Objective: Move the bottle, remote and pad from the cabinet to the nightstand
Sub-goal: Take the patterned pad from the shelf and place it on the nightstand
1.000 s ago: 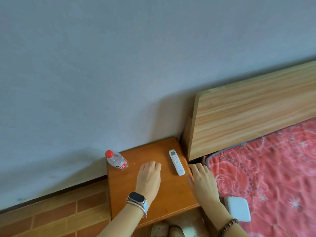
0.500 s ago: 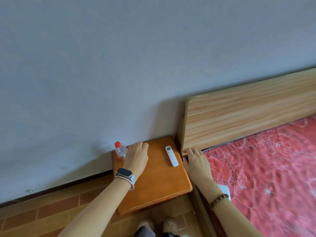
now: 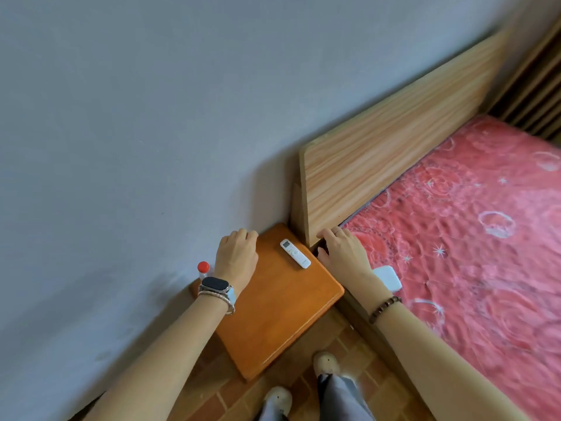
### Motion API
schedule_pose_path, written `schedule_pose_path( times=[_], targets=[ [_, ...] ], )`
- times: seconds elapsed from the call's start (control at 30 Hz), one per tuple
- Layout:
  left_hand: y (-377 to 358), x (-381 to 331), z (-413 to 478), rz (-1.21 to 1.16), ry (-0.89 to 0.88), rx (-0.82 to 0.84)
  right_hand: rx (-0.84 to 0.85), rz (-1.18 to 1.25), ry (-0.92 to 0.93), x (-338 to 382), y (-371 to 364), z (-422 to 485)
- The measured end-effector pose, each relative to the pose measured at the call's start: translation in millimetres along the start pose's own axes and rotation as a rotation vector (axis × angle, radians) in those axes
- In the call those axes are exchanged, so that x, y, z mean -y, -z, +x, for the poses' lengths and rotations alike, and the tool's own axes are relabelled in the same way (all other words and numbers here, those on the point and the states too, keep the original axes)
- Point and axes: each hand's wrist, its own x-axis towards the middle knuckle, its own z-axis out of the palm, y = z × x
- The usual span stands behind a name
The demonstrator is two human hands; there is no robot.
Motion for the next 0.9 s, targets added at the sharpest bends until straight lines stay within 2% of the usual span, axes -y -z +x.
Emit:
schedule_pose_path(
  times=[0.23,0.57,0.73,0.9],
  targets=[
    [11.0,-14.8,16.3,-0.015,-0.303,-0.008,-0.13,0.037,-0.324,0.4,13.8,-75.0],
    [4.7,-151.3,-3.5,0.004,-0.804,0.011,-0.319,0.033,-0.741,-36.8,32.1,-225.3],
    [4.0,-227.1,-49.3,-0.044,-1.048,-0.023,-0.379,0.036,-0.964,-43.0,39.0,-319.0],
    [-0.9,-273.2,-123.7,-0.078,-1.226,-0.003,-0.456,0.065,-1.171,-30.6,37.3,-411.2]
  ],
)
